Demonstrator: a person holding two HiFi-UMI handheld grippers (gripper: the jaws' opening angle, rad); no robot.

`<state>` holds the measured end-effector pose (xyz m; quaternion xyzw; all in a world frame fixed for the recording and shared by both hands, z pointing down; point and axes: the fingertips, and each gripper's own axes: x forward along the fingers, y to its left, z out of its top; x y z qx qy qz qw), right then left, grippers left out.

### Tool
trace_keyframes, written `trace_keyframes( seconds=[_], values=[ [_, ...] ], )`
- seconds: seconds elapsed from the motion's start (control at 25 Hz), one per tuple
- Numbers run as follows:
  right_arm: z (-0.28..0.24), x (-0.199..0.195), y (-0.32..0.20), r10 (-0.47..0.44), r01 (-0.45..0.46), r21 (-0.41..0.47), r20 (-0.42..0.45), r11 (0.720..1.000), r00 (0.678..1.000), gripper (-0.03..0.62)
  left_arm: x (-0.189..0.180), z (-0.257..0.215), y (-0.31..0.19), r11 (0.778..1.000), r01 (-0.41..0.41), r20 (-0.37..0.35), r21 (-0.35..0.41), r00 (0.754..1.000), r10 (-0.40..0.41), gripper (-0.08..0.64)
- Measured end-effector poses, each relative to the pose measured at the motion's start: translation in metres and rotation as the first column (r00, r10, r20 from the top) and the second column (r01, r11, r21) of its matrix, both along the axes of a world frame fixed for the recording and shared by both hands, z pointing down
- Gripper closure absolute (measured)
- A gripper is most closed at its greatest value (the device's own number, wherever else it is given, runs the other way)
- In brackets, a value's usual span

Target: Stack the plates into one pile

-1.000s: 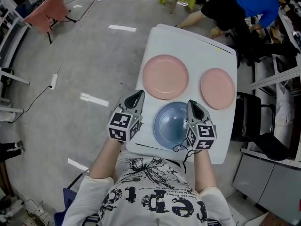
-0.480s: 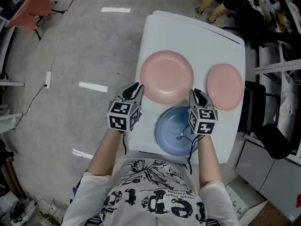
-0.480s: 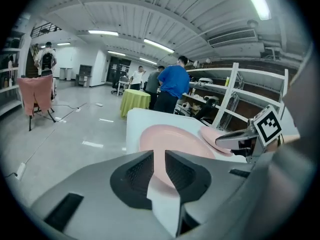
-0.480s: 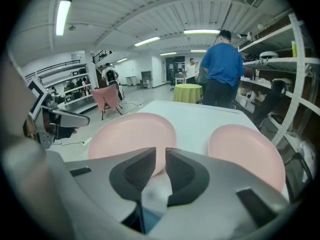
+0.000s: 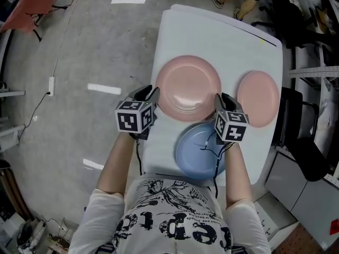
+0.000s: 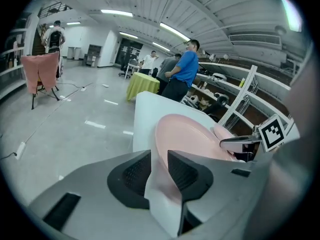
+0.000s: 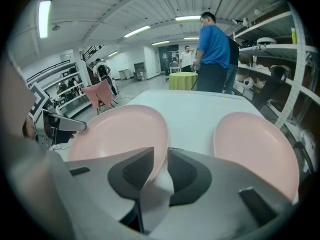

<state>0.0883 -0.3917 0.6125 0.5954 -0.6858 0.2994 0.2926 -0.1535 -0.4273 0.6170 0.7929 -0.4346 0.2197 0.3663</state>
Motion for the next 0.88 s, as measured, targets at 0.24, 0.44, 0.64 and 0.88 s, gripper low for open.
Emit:
trace_keyframes(
  seconds=[0.24, 0.44, 0.64, 0.88],
  values=[
    [0.017, 0.010, -0.003, 0.065, -0.063, -0.051, 0.032, 0.997, 0.997, 0.511, 0.016, 0.019, -0.003, 0.996, -0.021, -0.052, -0.082, 0.998, 0.017, 0.437],
    [0.023, 0.010, -0.004, 0.053, -0.051, -0.058, 0.044, 0.997, 0.998, 0.532, 0.025, 0.025, -0.002, 0.993, -0.040, -0.069, -0.109, 0.997, 0.033, 0.464],
    [0.024, 0.011, -0.004, 0.028, -0.026, -0.065, 0.036, 0.998, 0.999, 0.531, 0.028, 0.026, -0.001, 0.991, -0.053, -0.067, -0.124, 0.997, 0.045, 0.485],
    [0.019, 0.009, 0.000, 0.032, -0.030, -0.053, 0.037, 0.998, 0.999, 0.532, 0.025, 0.021, 0.001, 0.992, -0.023, -0.050, -0.124, 0.999, 0.017, 0.500]
  ],
)
